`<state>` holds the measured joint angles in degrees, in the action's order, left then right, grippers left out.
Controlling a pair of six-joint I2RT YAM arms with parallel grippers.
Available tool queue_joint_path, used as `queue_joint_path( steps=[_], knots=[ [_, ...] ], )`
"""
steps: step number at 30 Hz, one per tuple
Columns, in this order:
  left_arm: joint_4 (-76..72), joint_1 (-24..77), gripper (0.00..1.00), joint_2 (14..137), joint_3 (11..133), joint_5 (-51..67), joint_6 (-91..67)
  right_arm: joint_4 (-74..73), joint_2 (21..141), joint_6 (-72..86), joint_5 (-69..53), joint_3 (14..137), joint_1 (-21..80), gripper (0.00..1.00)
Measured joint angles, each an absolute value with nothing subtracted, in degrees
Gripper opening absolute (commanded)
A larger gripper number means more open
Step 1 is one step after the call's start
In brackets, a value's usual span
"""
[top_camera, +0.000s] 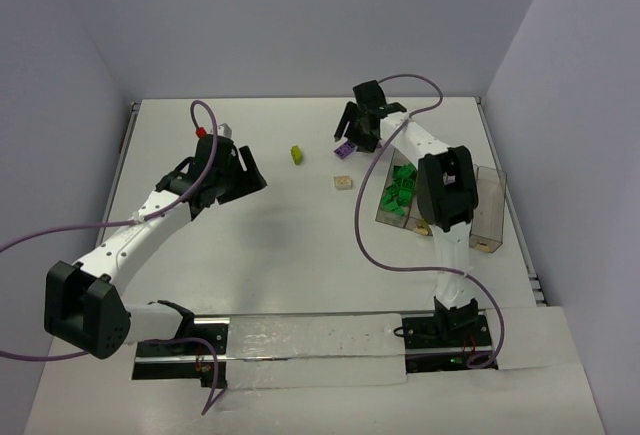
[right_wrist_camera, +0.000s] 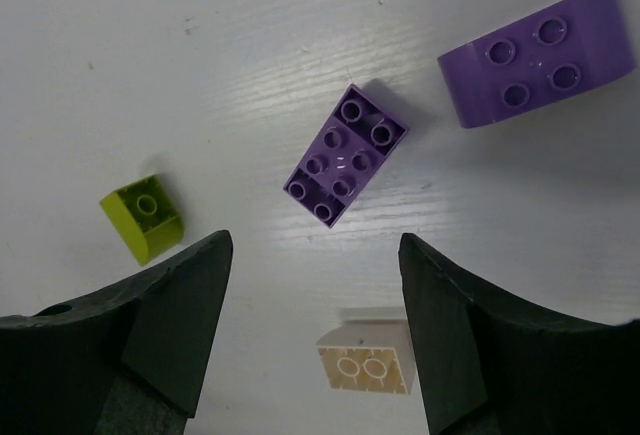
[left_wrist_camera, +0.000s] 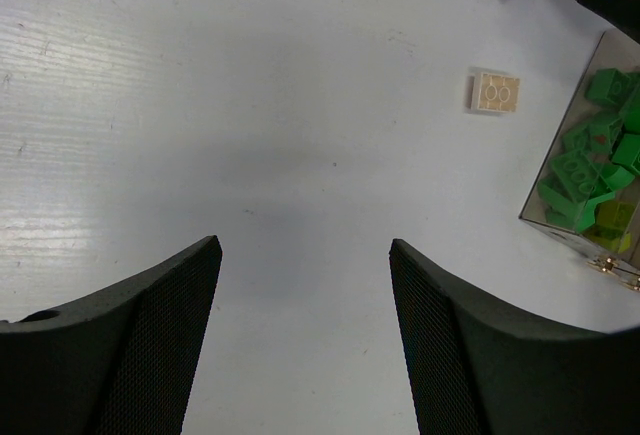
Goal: Sort the legos into containers by color
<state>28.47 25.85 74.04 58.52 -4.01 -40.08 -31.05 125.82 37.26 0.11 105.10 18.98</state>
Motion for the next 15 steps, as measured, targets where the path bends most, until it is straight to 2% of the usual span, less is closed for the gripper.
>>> queue_joint_path(
  steps=[9, 15],
  knots=[
    [28.5, 25.8, 0.76, 74.0, 58.5, -4.1, -40.0, -34.5, 132.9, 38.3, 3.9, 113.8, 20.8, 0.79],
    [28.5, 25.8, 0.76, 74.0, 58.5, -4.1, -40.0, -36.6, 134.0, 38.7, 6.5, 114.5, 21.6, 0.78]
  ],
)
